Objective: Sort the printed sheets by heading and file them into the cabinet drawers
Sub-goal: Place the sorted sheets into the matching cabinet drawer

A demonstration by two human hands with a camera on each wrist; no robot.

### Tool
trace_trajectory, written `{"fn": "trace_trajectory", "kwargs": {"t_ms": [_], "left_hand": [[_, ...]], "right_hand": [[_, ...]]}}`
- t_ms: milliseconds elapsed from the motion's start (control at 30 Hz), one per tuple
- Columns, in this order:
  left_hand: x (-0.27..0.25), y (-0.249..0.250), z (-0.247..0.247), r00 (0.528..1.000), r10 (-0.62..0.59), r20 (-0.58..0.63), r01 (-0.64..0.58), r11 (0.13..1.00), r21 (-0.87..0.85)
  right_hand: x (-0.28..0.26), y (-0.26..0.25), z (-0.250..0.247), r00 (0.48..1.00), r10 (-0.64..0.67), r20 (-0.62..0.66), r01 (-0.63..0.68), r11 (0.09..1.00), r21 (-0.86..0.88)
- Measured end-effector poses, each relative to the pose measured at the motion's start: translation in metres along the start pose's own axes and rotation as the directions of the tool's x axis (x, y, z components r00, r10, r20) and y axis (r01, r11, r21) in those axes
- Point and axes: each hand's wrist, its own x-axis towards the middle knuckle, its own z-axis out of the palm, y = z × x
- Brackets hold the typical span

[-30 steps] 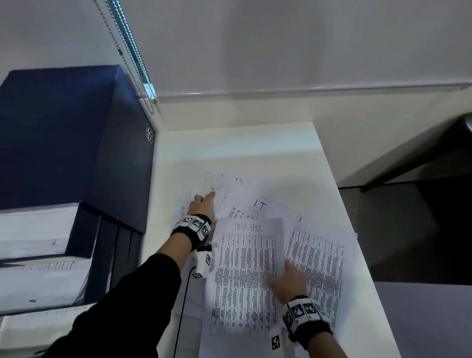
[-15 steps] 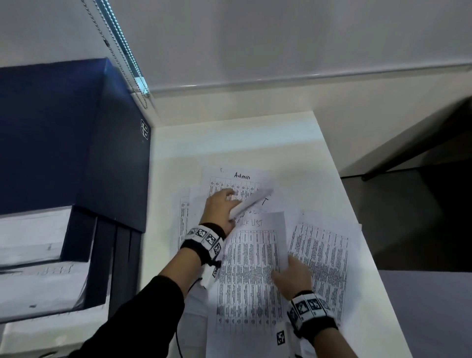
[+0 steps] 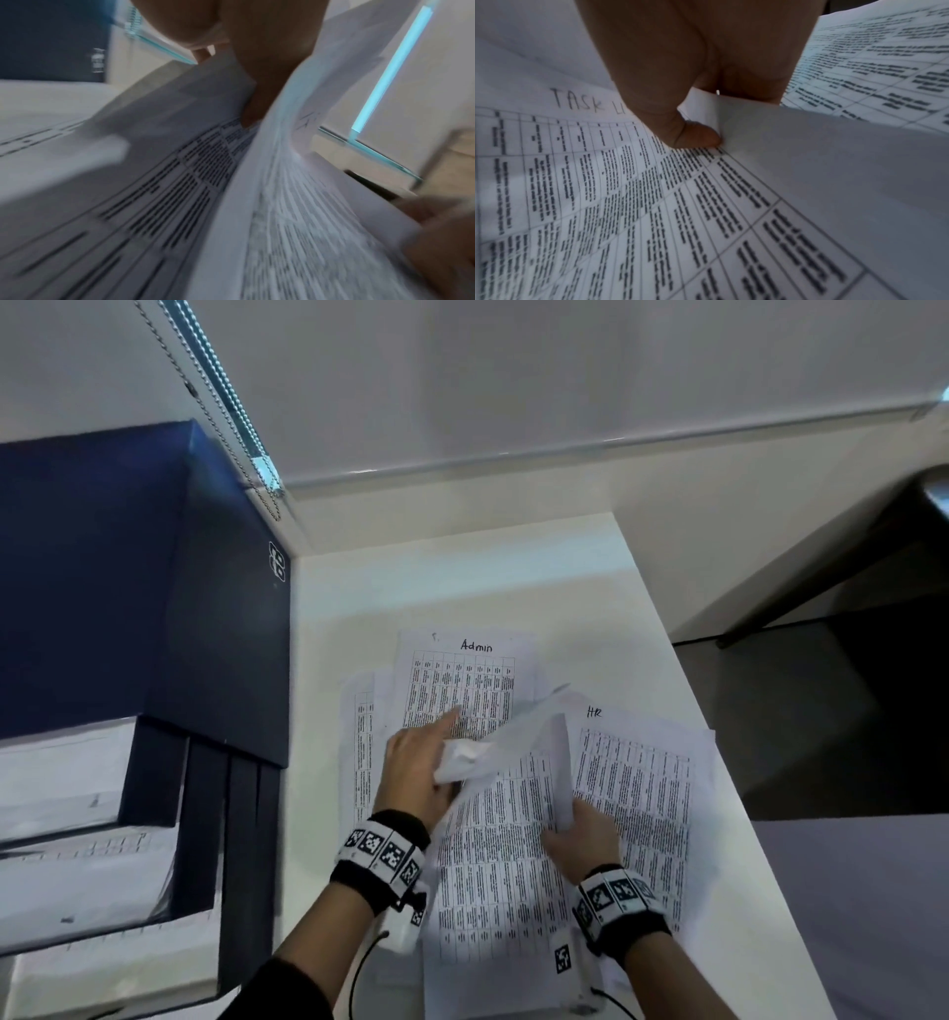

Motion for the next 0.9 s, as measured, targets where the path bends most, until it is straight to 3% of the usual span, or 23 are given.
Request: {"fn": "trace_trajectory", "kwargs": {"t_ms": [100, 167, 233, 300, 367, 400, 500, 567, 767, 833, 900], "left_hand": [[0.005, 0.005, -0.013, 0.964, -0.262, -0.04, 0.234, 0.914, -0.332], [0.006, 0.002, -0.018, 0.903, -0.426, -0.045, 0.363, 0.817, -0.448], [0.004, -0.009, -0.022, 0.811, -0.584, 0.029, 0.532, 0.717, -0.45], [-0.006, -0.027, -0.025, 0.677, -0.715, 0.174, 0.721, 0.597, -0.352], [-0.022, -0.047, -0.02, 0.543, -0.771, 0.333, 0.839, 0.482, -0.253], [-0.03, -0.052, -0.018, 0.517, -0.767, 0.381, 0.856, 0.467, -0.221], [-0.057, -0.072, 0.004, 0.53, -0.761, 0.375, 0.848, 0.488, -0.208], [-0.068, -0.06, -0.002, 0.555, -0.743, 0.373, 0.832, 0.505, -0.23], [-0.089, -0.026, -0.029, 0.674, -0.64, 0.369, 0.71, 0.423, -0.564], [-0.096, -0.019, -0.044, 0.723, -0.617, 0.31, 0.656, 0.473, -0.589], [-0.099, -0.016, -0.063, 0.771, -0.593, 0.233, 0.609, 0.578, -0.543]], "right_hand": [[0.001, 0.002, 0.001, 1.0, -0.012, 0.009, 0.011, 1.0, 0.003], [0.001, 0.002, 0.001, 1.0, -0.018, 0.019, 0.018, 1.0, 0.007], [0.0, 0.002, 0.0, 1.0, -0.015, 0.027, 0.015, 1.0, 0.009], [0.0, 0.001, -0.001, 0.999, -0.014, 0.029, 0.014, 1.0, 0.004], [-0.002, 0.0, -0.002, 1.0, 0.002, 0.017, -0.002, 1.0, 0.007], [-0.003, 0.0, -0.003, 1.0, 0.007, 0.017, -0.008, 1.0, 0.025], [-0.007, 0.002, -0.007, 0.999, 0.012, 0.042, -0.014, 0.998, 0.055], [-0.011, 0.001, -0.008, 0.996, 0.0, 0.086, -0.003, 0.999, 0.041], [-0.018, -0.003, -0.018, 0.993, 0.005, 0.121, -0.017, 0.995, 0.099], [-0.019, -0.002, -0.025, 0.996, 0.025, 0.081, -0.037, 0.988, 0.15], [-0.02, 0.003, -0.028, 0.996, 0.046, 0.079, -0.059, 0.983, 0.173]]}}
